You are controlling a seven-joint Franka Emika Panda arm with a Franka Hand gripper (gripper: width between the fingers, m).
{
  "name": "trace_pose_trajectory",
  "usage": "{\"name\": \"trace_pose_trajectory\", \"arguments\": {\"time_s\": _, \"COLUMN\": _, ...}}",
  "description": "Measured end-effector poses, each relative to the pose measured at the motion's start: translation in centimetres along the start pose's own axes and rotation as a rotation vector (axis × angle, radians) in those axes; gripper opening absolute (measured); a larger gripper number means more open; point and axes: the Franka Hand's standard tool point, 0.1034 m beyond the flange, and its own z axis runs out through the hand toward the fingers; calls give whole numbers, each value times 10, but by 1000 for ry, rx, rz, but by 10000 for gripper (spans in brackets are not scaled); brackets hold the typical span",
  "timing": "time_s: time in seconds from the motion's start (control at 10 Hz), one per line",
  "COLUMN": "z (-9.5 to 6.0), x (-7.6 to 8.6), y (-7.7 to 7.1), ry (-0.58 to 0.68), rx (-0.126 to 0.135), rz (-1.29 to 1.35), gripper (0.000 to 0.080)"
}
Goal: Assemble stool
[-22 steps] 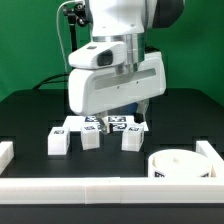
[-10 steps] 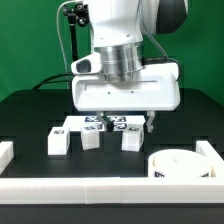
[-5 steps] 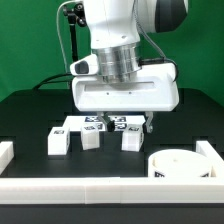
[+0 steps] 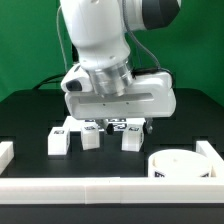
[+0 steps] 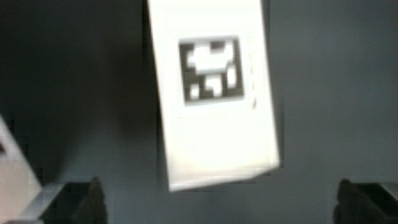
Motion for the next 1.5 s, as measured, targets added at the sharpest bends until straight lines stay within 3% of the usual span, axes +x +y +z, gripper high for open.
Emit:
{"name": "trace_pose_trajectory", "arguments": {"time_s": 0.4, "z": 1, "x": -7, "y": -5, "ry": -273, "rx": 8, "rz": 2, "gripper": 648}}
{"name": "trace_pose_trajectory", "arguments": {"time_s": 0.6, "z": 3, "x": -4, "y": -5, "ry": -277, "rx": 3, "rz": 4, "gripper": 648}}
{"name": "trace_pose_trajectory", "arguments": {"time_s": 0.8, "z": 7, "x": -10, "y": -1, "ry": -334, "rx": -48, "rz": 48, "gripper": 648}}
{"name": "trace_pose_trajectory", "arguments": {"time_s": 1.2, "z": 11, "x": -12, "y": -1, "ry": -379, "rx": -46, "rz": 35, "gripper": 648}}
{"name": "trace_pose_trajectory", "arguments": {"time_s": 1.3, "z": 12, "x": -16, "y": 0, "ry": -451, "rx": -46, "rz": 27, "gripper": 648}}
{"name": "trace_pose_trajectory", "arguments": {"time_s": 1.5, "z": 12, "x": -8, "y": -2, "ry": -580, "rx": -43, "rz": 5, "gripper": 648}}
